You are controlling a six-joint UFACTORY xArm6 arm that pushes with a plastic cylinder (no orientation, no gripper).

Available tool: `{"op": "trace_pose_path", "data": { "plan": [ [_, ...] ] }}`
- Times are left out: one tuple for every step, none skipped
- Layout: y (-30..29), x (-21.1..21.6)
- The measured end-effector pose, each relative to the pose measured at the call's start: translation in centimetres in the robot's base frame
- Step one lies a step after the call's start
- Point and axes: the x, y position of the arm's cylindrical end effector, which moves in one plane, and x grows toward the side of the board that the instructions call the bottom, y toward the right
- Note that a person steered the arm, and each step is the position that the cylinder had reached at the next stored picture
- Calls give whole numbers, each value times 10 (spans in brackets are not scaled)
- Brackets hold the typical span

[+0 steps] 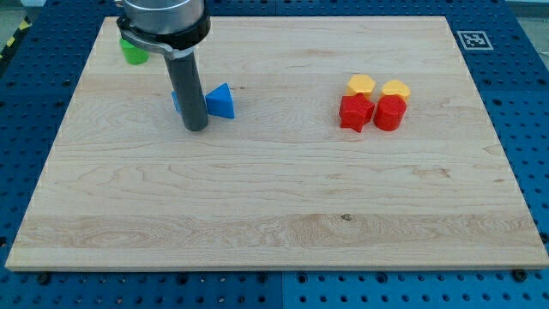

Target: Nudge the blue cube

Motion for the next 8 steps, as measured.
{"op": "trace_pose_path", "data": {
  "plan": [
    [0,0],
    [-2,-13],
    [-9,-21],
    [-23,-20],
    [-35,-21],
    [-34,-41],
    [-34,-62],
    [-34,-68]
  ]
}}
